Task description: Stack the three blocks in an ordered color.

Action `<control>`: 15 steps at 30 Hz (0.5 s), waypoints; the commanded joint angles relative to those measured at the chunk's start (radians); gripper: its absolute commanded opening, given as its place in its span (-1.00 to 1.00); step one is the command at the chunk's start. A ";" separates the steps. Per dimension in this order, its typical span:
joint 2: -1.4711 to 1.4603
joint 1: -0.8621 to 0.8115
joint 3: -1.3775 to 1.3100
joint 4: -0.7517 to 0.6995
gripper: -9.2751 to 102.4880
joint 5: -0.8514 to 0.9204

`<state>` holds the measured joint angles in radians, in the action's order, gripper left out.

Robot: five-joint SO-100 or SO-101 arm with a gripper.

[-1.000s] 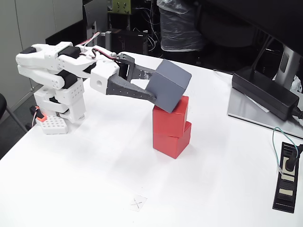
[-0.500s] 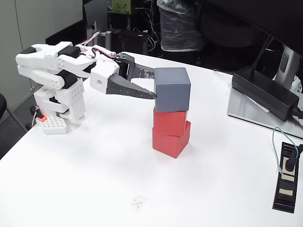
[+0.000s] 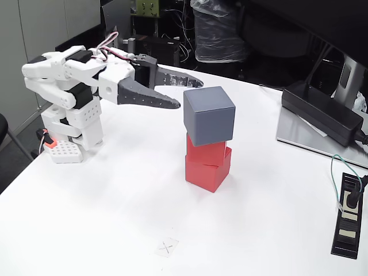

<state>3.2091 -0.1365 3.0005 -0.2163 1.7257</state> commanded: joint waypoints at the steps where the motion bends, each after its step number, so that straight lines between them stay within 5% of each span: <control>1: 0.011 0.009 -0.067 -0.005 -0.29 0.003; 9: 0.011 0.009 -0.206 -0.002 -0.29 -0.164; 15: 0.011 0.008 -0.313 -0.006 -0.29 -0.508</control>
<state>3.2106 -0.1258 2.7550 -0.2194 1.3806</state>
